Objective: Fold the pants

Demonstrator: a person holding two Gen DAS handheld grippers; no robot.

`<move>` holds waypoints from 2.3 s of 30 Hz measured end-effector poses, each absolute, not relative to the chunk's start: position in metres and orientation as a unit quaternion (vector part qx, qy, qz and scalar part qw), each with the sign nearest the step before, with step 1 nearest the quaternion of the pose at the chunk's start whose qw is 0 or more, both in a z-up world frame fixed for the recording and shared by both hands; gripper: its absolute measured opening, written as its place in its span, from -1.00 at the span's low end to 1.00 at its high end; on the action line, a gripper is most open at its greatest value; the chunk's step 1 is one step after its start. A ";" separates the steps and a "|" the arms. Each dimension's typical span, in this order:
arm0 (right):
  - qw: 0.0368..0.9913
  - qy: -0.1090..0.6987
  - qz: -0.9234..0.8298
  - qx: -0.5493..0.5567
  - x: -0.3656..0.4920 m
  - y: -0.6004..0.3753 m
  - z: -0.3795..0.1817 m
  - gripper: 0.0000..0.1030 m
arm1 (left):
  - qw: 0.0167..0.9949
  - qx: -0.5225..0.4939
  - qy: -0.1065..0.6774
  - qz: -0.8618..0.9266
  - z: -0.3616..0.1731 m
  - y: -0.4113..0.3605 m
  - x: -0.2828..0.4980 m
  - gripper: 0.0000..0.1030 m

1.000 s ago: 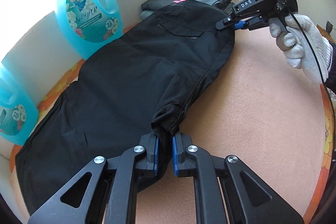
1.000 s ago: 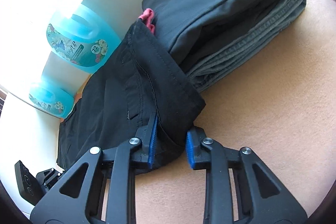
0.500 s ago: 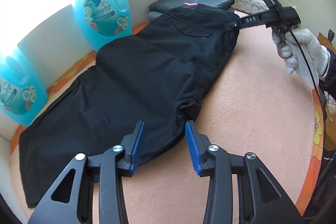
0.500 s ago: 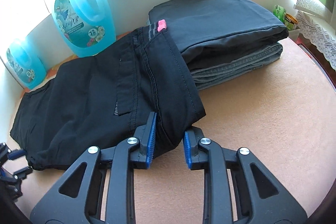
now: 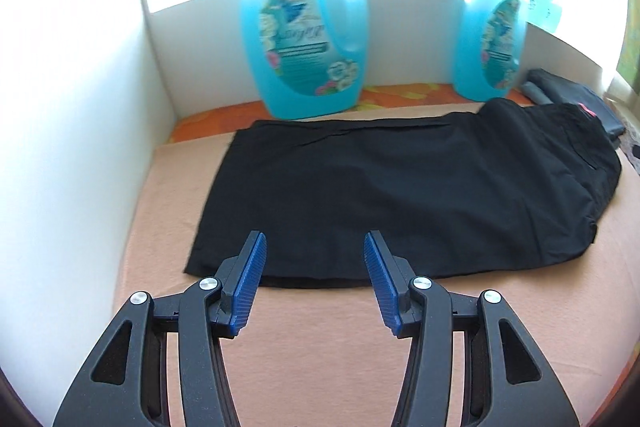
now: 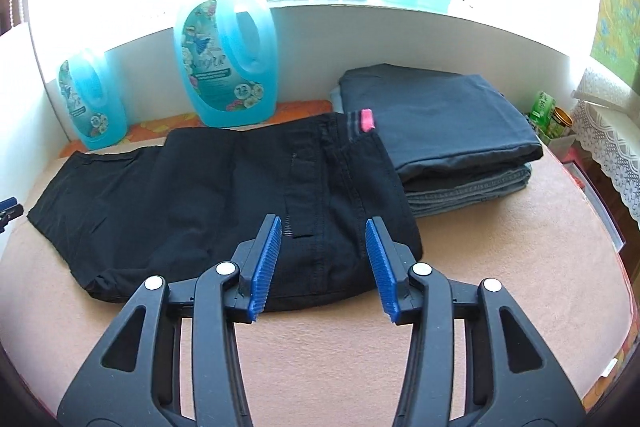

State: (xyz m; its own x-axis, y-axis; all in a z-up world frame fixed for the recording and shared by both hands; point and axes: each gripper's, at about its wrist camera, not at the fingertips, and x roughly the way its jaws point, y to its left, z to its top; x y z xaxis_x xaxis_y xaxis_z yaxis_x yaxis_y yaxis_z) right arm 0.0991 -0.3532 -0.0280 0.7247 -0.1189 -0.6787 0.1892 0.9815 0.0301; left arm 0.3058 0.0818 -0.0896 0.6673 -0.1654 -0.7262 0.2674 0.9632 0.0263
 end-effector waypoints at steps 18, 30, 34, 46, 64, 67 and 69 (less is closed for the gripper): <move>0.901 0.390 0.170 -0.080 0.217 -0.179 -0.031 -0.10 | 0.898 0.063 0.428 -0.083 -0.137 0.137 0.325 -0.07; 0.855 0.427 0.270 -0.115 0.333 -0.052 -0.072 0.32 | 0.899 0.067 0.424 -0.084 -0.160 0.126 0.346 -0.29; 0.847 0.435 0.260 -0.160 0.367 -0.011 -0.098 0.32 | 0.904 0.091 0.411 -0.076 -0.158 0.120 0.342 -0.82; 0.835 0.444 0.258 -0.199 0.407 0.040 -0.140 0.32 | 0.912 0.080 0.390 -0.097 -0.149 0.121 0.338 -0.95; 0.834 0.418 0.282 -0.223 0.396 0.058 -0.129 -0.96 | 0.909 0.114 0.391 -0.094 -0.150 0.114 0.330 -0.05; 0.838 0.421 0.265 -0.224 0.405 0.048 -0.129 0.08 | 0.899 0.125 0.409 -0.093 -0.158 0.110 0.338 0.06; 0.840 0.422 0.262 -0.218 0.410 0.041 -0.130 0.33 | 0.901 0.123 0.407 -0.086 -0.157 0.111 0.341 -0.08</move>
State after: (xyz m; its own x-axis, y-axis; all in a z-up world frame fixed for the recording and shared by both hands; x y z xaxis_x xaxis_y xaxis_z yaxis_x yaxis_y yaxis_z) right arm 0.4095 0.0412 -0.1303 0.5070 0.2564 -0.8230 -0.6239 0.7679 -0.1451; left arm 0.3415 0.1110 -0.1574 0.6535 -0.0556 -0.7549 0.2555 0.9550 0.1509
